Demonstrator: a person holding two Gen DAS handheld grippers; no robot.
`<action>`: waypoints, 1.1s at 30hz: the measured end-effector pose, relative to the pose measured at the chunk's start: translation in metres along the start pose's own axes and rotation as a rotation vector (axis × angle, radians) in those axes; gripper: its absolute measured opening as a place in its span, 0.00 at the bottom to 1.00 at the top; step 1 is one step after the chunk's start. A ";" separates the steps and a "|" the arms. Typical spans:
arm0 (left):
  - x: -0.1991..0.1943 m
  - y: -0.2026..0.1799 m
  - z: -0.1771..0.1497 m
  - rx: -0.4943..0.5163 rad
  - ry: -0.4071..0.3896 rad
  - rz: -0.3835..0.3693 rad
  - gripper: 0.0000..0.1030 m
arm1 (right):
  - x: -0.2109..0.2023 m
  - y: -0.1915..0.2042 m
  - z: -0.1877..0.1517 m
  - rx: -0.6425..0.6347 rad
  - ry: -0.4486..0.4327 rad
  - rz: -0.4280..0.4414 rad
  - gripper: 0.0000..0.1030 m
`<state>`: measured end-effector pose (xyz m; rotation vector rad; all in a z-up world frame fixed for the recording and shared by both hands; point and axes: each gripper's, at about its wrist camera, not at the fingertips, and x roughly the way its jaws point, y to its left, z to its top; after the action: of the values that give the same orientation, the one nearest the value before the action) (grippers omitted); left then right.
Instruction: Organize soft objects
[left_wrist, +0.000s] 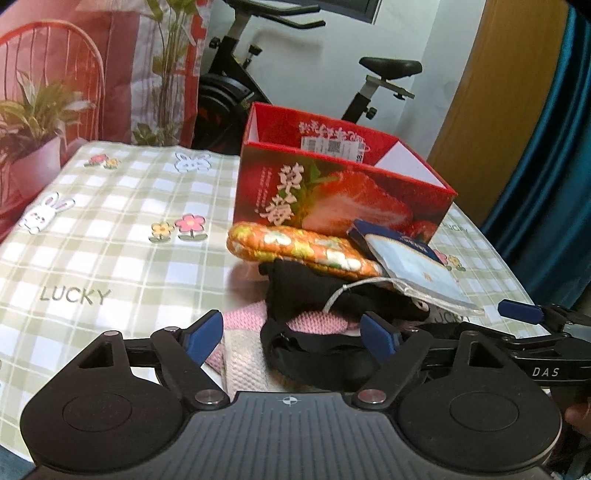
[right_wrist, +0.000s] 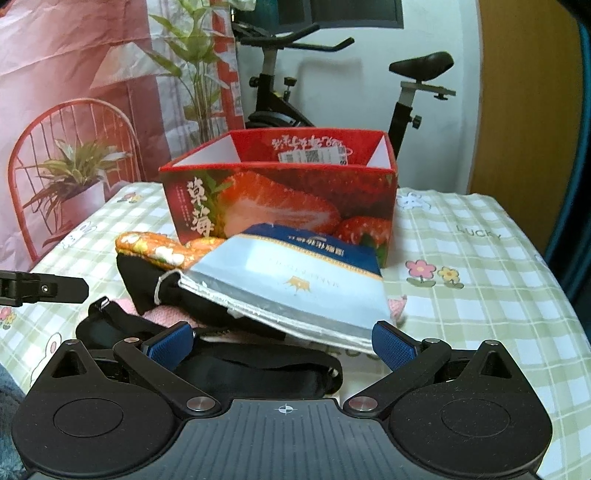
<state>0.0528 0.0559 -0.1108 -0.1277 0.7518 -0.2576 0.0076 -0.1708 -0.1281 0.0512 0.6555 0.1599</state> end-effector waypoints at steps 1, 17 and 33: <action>0.003 0.001 -0.001 -0.005 0.011 -0.004 0.77 | 0.002 0.000 -0.001 0.002 0.010 -0.001 1.00; 0.039 0.008 -0.019 -0.060 0.137 -0.042 0.57 | 0.034 -0.016 -0.018 0.082 0.121 0.039 0.84; 0.040 0.012 -0.020 -0.074 0.142 -0.049 0.51 | 0.028 -0.026 -0.016 0.150 0.128 0.030 0.74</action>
<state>0.0696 0.0559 -0.1540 -0.1994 0.9005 -0.2874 0.0229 -0.1916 -0.1600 0.1963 0.7937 0.1432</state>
